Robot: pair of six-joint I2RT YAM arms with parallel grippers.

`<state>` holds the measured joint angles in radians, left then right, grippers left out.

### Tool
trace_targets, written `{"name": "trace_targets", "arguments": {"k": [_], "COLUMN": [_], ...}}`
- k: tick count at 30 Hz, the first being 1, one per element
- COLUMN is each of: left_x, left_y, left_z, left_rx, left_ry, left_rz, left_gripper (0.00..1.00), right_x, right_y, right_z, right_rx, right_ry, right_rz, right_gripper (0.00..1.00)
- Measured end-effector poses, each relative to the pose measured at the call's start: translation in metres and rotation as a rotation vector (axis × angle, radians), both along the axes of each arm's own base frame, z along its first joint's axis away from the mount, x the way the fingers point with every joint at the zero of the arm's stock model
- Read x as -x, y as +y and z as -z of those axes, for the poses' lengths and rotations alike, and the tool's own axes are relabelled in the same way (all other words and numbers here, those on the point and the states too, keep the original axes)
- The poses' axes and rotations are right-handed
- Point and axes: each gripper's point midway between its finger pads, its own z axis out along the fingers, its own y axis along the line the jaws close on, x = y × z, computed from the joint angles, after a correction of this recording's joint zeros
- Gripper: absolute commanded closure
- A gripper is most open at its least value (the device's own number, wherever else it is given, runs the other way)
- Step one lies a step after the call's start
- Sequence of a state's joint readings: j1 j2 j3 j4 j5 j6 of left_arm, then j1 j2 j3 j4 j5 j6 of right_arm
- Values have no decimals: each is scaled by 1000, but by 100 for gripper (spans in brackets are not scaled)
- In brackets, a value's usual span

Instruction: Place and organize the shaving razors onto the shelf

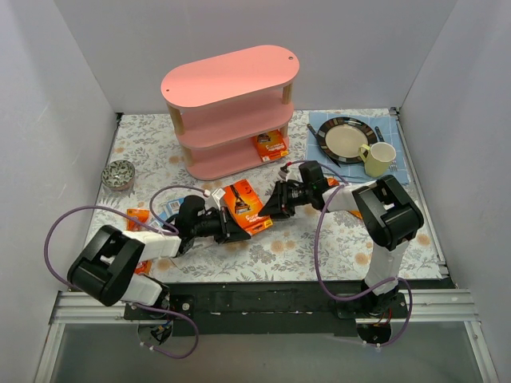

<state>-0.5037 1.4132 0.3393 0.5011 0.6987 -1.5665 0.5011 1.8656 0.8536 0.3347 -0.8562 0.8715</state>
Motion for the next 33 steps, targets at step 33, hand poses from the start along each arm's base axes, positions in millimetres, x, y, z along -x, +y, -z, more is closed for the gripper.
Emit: {"name": "trace_targets", "arguments": {"k": [33], "left_x": [-102], "left_y": [104], "left_z": [-2], "left_rx": [-115], "left_ry": [-21], "left_rz": [-366], "left_gripper": [95], "right_x": [-94], "right_y": [99], "right_z": [-14], "right_rx": [-79], "right_ry": [-222], "right_rz": [-71], "right_gripper": [67]}}
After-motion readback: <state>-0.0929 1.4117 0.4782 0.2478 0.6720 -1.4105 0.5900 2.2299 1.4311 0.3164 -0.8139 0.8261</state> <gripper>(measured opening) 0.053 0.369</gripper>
